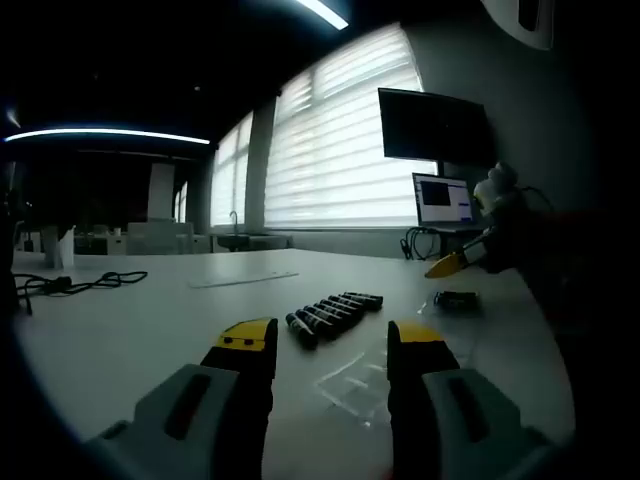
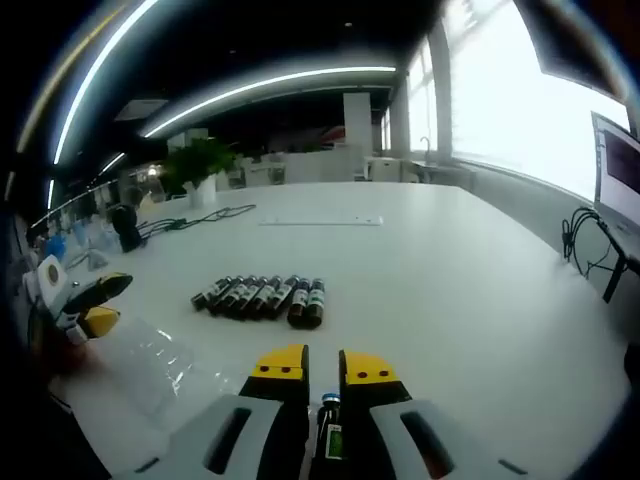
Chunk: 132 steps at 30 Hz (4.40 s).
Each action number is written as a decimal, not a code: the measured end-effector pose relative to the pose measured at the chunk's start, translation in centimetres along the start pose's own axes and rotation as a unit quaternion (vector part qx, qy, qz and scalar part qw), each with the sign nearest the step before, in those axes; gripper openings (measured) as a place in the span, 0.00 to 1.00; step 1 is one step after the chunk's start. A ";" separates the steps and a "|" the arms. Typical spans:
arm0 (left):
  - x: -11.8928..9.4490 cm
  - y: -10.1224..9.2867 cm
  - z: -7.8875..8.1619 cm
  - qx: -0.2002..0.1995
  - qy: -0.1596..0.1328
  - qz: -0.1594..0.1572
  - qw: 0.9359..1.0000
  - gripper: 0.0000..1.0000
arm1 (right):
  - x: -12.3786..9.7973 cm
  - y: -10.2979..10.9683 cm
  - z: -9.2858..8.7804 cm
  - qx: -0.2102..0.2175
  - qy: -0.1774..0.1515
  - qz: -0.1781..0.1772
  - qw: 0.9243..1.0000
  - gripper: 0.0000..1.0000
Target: Grip medicine bottles put into box
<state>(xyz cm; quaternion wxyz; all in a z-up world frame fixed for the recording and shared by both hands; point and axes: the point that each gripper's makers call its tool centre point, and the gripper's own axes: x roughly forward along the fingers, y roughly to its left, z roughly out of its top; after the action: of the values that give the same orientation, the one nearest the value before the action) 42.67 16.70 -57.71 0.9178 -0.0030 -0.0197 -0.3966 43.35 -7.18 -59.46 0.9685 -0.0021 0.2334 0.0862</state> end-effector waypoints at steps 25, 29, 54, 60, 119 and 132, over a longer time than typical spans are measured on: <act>0.0 0.0 0.0 -0.003 -0.001 -0.001 1.000 0.37 | 2.8 1.1 1.5 -0.013 0.053 0.066 0.996 0.11; -0.1 0.0 0.0 -0.003 -0.002 -0.002 1.000 0.37 | 3.4 1.2 1.9 0.004 0.060 0.080 0.995 0.11; -0.2 0.2 0.2 -0.012 -0.010 0.000 1.000 0.37 | 7.7 0.4 2.4 -0.008 0.109 0.075 0.991 0.12; -0.3 0.3 0.3 -0.012 -0.012 0.004 1.000 0.37 | 8.4 0.1 2.5 -0.005 0.116 0.073 0.991 0.12; -0.3 0.5 0.4 -0.017 -0.015 0.007 1.000 0.37 | 11.2 0.7 -0.4 0.021 0.141 0.049 0.989 0.08; -0.2 0.6 0.4 -0.016 -0.013 0.008 1.000 0.36 | 10.9 -0.1 1.2 0.050 0.104 0.038 0.993 0.07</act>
<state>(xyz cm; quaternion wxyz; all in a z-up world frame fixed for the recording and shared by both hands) 42.91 17.28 -57.36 0.9206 -0.0233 -0.0248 -0.3890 53.51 -5.44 -63.33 0.9338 0.0464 0.3370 0.1107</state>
